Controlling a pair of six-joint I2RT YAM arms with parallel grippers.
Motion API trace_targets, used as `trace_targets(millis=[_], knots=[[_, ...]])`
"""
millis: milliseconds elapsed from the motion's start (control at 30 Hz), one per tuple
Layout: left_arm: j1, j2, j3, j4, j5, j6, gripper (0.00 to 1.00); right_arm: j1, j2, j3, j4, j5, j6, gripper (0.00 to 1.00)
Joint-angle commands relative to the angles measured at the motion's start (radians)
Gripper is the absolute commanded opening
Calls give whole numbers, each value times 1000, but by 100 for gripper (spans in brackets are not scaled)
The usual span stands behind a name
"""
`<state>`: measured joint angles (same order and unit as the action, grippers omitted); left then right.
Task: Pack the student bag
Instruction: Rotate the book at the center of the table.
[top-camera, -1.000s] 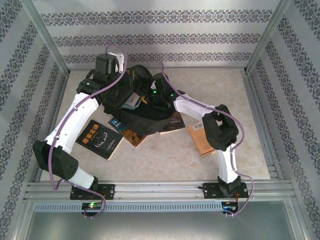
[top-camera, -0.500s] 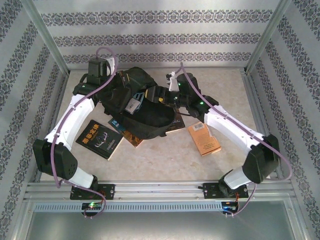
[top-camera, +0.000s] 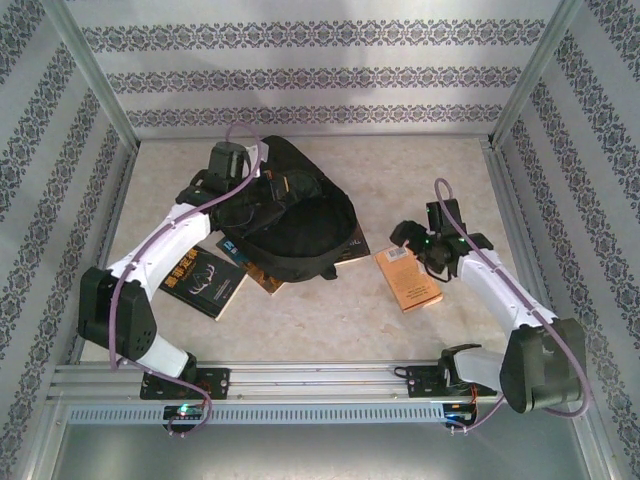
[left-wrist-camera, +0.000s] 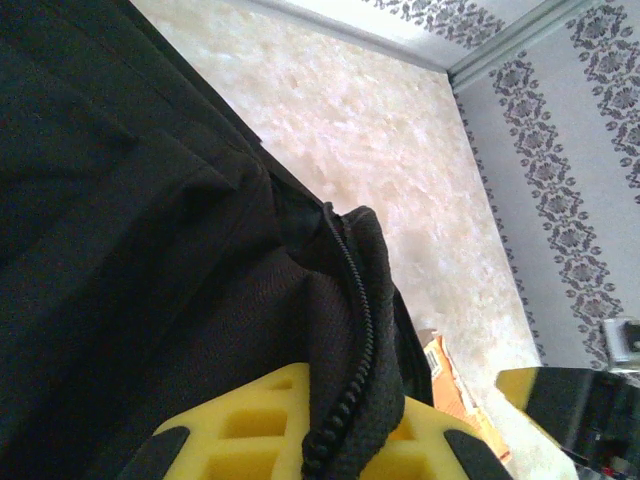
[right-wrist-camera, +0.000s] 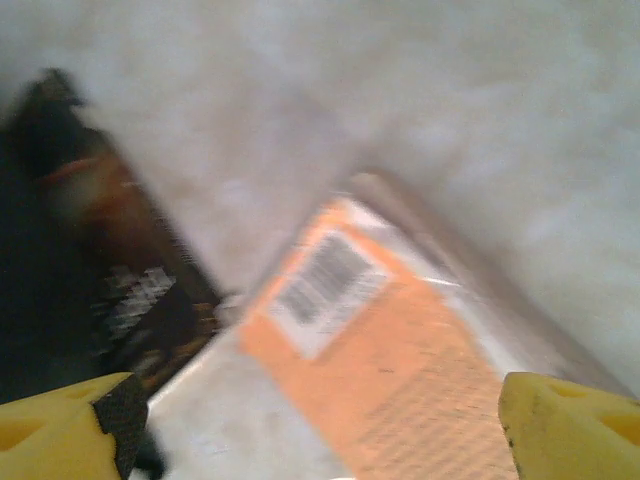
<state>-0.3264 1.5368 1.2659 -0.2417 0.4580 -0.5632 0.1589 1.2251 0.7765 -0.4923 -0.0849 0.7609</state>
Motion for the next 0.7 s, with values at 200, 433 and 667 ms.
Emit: trace_targets(millis=[200, 433, 667], knots=[[-11, 19, -30, 93, 54, -48, 3, -92, 213, -37, 28, -6, 10, 97], [-10, 15, -28, 89, 59, -38, 4, -51, 228, -87, 71, -209, 8, 96], [-10, 19, -26, 87, 63, -34, 4, 54, 102, -149, 44, -248, 72, 94]])
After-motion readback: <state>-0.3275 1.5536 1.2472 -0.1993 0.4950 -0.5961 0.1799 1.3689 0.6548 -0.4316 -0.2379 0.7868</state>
